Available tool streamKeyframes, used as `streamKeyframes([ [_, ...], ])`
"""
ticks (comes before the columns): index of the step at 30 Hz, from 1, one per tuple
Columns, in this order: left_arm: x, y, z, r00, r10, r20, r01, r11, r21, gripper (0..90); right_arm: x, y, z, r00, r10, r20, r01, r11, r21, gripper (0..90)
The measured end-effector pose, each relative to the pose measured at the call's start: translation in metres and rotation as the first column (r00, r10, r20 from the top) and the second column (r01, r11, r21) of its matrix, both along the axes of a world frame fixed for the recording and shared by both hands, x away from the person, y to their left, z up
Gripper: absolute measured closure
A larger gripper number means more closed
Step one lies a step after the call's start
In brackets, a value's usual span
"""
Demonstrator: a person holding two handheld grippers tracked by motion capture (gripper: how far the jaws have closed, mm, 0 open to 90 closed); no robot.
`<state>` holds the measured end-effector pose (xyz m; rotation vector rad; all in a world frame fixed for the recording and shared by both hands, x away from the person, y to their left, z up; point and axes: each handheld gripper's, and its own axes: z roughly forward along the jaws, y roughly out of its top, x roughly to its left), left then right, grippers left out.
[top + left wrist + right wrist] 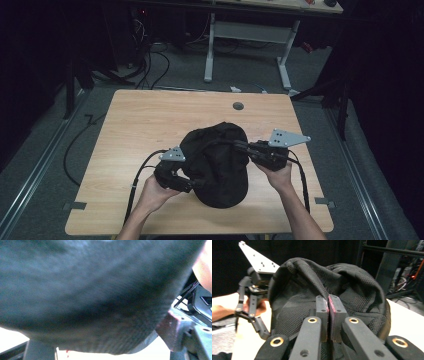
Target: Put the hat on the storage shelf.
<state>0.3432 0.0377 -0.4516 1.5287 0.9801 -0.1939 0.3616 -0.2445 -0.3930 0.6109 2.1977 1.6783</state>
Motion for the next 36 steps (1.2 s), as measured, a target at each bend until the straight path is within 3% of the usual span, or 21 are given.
streamKeyframes([
  [3, -0.001, 0.0, -0.001, 0.9999, -0.013, 0.002, 0.013, 0.9999, 0.004, 35.7, 0.001, 0.005, 0.0, 0.9997, -0.009, 0.024, 0.009, 0.9998, -0.015, 87.6],
  [11, -0.006, 0.0, -0.002, 0.9965, -0.083, 0.002, 0.083, 0.9965, -0.004, 61.8, 0.008, 0.006, -0.004, 0.9983, -0.056, 0.012, 0.057, 0.9972, -0.049, 87.3],
  [15, -0.01, 0.001, 0.002, 0.9936, -0.113, -0.002, 0.113, 0.9936, -0.008, 64.6, 0.008, 0.007, -0.005, 0.9979, -0.064, 0.009, 0.064, 0.9965, -0.054, 87.1],
  [19, -0.015, 0.004, 0.007, 0.9908, -0.135, -0.003, 0.135, 0.9901, -0.039, 67.4, 0.011, 0.006, -0.006, 0.9981, -0.062, -0.004, 0.061, 0.9968, -0.05, 86.0],
  [26, -0.017, 0.009, 0.01, 0.9895, -0.144, 0.007, 0.144, 0.9874, -0.065, 70.4, 0.009, 0.005, -0.005, 0.9983, -0.057, -0.012, 0.056, 0.9972, -0.05, 79.1],
  [30, -0.019, 0.011, 0.012, 0.992, -0.125, 0.013, 0.126, 0.9891, -0.076, 71.2, 0.01, 0.005, -0.005, 0.9967, -0.073, -0.035, 0.071, 0.9957, -0.06, 69.9],
  [32, -0.018, 0.015, 0.014, 0.9935, -0.112, 0.015, 0.113, 0.9895, -0.089, 71.2, 0.01, 0.003, -0.006, 0.9935, -0.103, -0.049, 0.1, 0.993, -0.063, 61.1],
  [36, -0.015, 0.025, 0.017, 0.9964, -0.08, 0.027, 0.082, 0.9913, -0.102, 71.1, 0.008, 0.0, -0.009, 0.99, -0.129, -0.056, 0.125, 0.9898, -0.068, 58.7],
])
